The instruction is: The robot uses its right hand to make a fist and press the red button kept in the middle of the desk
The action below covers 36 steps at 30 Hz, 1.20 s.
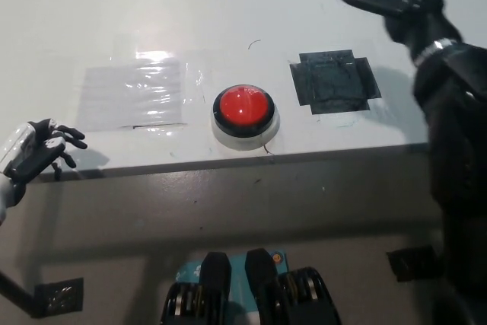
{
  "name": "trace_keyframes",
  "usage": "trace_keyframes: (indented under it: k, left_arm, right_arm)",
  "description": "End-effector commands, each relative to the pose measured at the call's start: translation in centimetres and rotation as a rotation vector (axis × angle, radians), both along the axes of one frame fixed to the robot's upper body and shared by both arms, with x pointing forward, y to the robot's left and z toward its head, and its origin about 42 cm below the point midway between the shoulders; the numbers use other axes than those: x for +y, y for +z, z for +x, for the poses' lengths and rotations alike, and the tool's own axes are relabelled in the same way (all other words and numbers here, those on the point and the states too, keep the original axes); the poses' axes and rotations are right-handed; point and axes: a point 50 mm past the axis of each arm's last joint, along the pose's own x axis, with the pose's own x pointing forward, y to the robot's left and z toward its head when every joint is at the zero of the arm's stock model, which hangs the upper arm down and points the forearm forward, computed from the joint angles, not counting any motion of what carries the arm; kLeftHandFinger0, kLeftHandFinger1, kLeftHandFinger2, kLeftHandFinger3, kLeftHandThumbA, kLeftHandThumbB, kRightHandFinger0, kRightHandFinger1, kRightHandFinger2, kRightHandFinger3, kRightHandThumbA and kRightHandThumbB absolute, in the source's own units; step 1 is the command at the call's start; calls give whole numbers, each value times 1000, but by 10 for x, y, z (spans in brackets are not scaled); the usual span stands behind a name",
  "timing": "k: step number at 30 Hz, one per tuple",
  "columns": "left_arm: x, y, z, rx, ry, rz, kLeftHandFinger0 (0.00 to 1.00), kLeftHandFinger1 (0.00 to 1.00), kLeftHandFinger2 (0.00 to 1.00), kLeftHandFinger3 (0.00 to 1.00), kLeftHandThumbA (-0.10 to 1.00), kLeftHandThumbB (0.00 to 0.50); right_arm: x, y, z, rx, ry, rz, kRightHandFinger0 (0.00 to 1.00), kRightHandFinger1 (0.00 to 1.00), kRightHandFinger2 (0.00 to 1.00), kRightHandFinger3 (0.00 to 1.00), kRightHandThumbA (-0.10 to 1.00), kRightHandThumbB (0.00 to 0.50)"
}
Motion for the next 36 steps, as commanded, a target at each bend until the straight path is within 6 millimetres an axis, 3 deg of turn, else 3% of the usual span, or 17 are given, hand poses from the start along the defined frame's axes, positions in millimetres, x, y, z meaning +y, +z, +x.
trace_keyframes:
  k: [1,7,10,13,15,24,25,27,28,30,31,32,34,36]
  left_arm:
    - [6,18,-2,-60,9,18,191,325,448,584,511,0]
    - [7,17,-3,-59,18,16,180,320,450,580,502,0]
    - [7,17,-4,-56,17,12,169,318,450,581,501,0]
    - [8,17,-4,-57,19,15,179,321,465,600,497,0]
    - [9,16,-4,-56,22,14,205,331,485,618,498,0]
    - [9,23,-2,-69,21,17,184,325,475,619,487,0]
    - [10,22,-1,-66,24,14,209,332,471,613,482,0]
    - [11,20,-2,-62,27,11,217,335,472,612,482,0]
    - [12,19,-2,-61,18,5,198,331,468,606,485,0]
    - [11,18,-4,-66,26,4,196,330,468,606,479,0]
    - [11,19,-4,-65,29,4,194,329,467,606,478,0]
    - [10,18,-5,-62,33,-1,188,326,463,602,478,0]
    - [10,17,-6,-66,30,-12,179,325,466,601,470,0]
    - [10,17,-6,-67,30,-10,165,314,458,599,469,0]
  right_arm:
    - [-32,10,-14,-38,-38,32,0,93,363,407,1000,196]
    - [-65,0,-31,-49,-97,44,0,95,356,395,1000,167]
    - [-78,-9,-40,-40,-126,61,0,120,365,403,1000,183]
    - [-94,-25,-53,-14,-191,71,0,110,353,409,1000,196]
    - [-109,-43,-65,16,-245,32,0,101,346,403,1000,162]
    - [-134,-84,-92,84,-351,5,0,101,394,452,1000,148]
    - [-137,-92,-95,105,-372,1,0,125,438,481,1000,188]
    - [-140,-97,-98,120,-387,-2,0,106,433,432,1000,194]
    - [-144,-104,-102,127,-413,-11,0,108,434,474,1000,151]
    - [-149,-111,-105,139,-436,21,18,208,526,533,1000,162]
    - [-150,-113,-106,148,-445,31,1,178,460,432,1000,165]
    - [-152,-115,-107,153,-455,35,65,260,546,452,1000,174]
    - [-154,-117,-108,154,-462,42,4,195,345,275,1000,163]
    - [-155,-118,-108,153,-464,31,0,165,283,252,1000,151]
